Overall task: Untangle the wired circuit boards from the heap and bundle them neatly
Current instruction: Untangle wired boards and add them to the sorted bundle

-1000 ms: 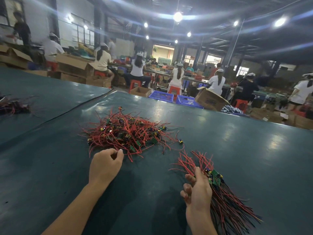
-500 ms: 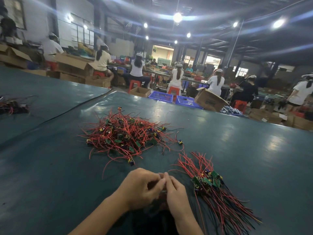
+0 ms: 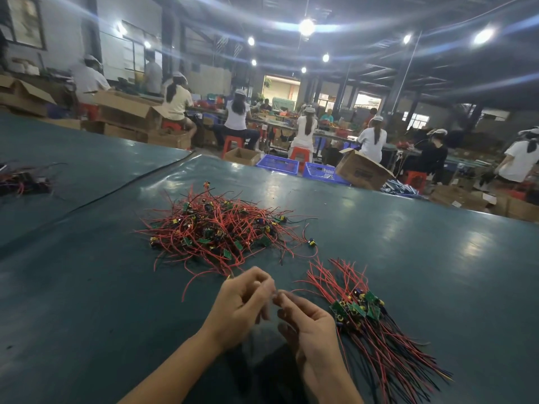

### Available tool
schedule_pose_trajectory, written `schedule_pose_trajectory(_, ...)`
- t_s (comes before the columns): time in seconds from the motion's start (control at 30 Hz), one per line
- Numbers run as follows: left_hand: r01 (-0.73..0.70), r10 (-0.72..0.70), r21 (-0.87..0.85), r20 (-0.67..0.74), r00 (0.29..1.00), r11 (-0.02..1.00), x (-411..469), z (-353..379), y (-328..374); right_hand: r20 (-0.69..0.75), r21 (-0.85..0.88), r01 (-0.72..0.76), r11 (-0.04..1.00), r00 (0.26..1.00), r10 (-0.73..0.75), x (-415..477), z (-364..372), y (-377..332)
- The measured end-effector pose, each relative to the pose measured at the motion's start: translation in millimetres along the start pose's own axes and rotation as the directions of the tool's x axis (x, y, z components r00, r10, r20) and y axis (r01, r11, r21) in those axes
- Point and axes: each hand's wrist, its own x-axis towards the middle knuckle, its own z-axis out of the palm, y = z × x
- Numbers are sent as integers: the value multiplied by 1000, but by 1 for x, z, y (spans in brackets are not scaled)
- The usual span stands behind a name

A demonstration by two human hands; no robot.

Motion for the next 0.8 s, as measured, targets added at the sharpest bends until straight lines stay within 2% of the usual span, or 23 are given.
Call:
schedule_pose_trajectory(0.07, 67, -63, 29, -123, 990, 997, 3, -4, -5, -13, 4, 1, 1000, 1000, -1, 2, 1, 5)
schedule_pose_trajectory(0.13, 142, -75, 264, -248, 966, 954, 6, -13, -13, -32, -36, 11, 999, 999, -13, 3, 4, 9)
schedule_pose_trajectory(0.17, 184, -67, 417, -279, 958, 890, 7, -19, -17, -51, -67, 26, 997, 998, -29, 3, 4, 11)
schedule_pose_trajectory(0.2, 225, -76, 558, -276, 958, 799, 7, -26, -20, -71, -103, 45, 994, 996, -53, 4, 4, 12)
schedule_pose_trajectory(0.27, 271, -183, 741, -200, 962, 615, 6, -35, -31, -93, -172, 83, 982, 991, -100, 4, 1, 10)
schedule_pose_trajectory(0.33, 257, -301, 844, -121, 946, 471, 6, -38, -39, -89, -227, 100, 969, 988, -123, 3, -1, 9)
schedule_pose_trajectory(0.37, 248, -326, 863, -104, 940, 440, 5, -38, -41, -85, -264, 111, 958, 987, -138, 3, -2, 9)
schedule_pose_trajectory(0.5, 248, -301, 850, -112, 947, 465, 5, -38, -41, -58, -516, 207, 831, 960, -275, 1, -3, 15)
schedule_pose_trajectory(0.6, 239, -229, 847, -143, 963, 475, 5, -41, -39, 34, -608, 258, 751, 953, -300, 0, -3, 18)
schedule_pose_trajectory(0.73, 232, -100, 807, -212, 972, 543, 6, -40, -33, 155, -770, 336, 543, 923, -352, 2, -4, 25)
schedule_pose_trajectory(0.8, 255, -74, 765, -264, 962, 592, 8, -39, -29, 172, -790, 343, 508, 919, -354, 2, -5, 26)
